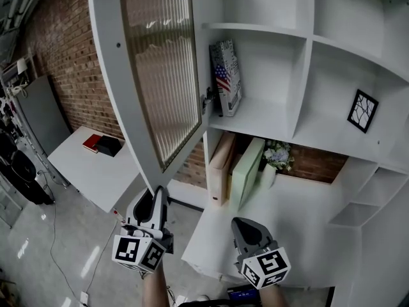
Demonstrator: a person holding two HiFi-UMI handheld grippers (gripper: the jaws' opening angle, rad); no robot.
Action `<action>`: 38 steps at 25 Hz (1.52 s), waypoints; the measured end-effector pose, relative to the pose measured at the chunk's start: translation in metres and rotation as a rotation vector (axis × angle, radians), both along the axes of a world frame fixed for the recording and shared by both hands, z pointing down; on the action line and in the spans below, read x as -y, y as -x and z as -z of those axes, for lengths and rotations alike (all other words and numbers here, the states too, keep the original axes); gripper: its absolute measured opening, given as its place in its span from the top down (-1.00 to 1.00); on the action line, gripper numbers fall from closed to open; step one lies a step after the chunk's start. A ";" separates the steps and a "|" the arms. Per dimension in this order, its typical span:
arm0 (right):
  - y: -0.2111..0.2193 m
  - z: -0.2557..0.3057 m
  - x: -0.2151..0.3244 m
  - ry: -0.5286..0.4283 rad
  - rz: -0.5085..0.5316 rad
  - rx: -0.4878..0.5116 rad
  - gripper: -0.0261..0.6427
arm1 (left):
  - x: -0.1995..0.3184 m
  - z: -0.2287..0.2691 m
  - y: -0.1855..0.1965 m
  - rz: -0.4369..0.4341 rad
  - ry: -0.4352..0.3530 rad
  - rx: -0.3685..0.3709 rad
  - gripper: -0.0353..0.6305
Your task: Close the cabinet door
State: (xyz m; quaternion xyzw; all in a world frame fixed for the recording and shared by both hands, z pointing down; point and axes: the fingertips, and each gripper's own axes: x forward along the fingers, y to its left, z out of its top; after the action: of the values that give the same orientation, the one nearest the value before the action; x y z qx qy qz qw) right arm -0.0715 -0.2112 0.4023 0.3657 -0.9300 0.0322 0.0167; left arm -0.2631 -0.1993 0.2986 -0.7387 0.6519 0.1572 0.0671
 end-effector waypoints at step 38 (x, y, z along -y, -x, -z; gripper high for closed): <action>-0.011 -0.013 -0.013 0.016 -0.025 0.004 0.92 | -0.004 0.006 -0.080 -0.232 0.004 0.053 0.58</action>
State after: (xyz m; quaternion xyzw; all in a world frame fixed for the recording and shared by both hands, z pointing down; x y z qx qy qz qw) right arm -0.0601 -0.1978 0.4152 0.3770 -0.9252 0.0406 0.0174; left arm -0.1832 -0.1948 0.2926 -0.8133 0.5603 0.1431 0.0639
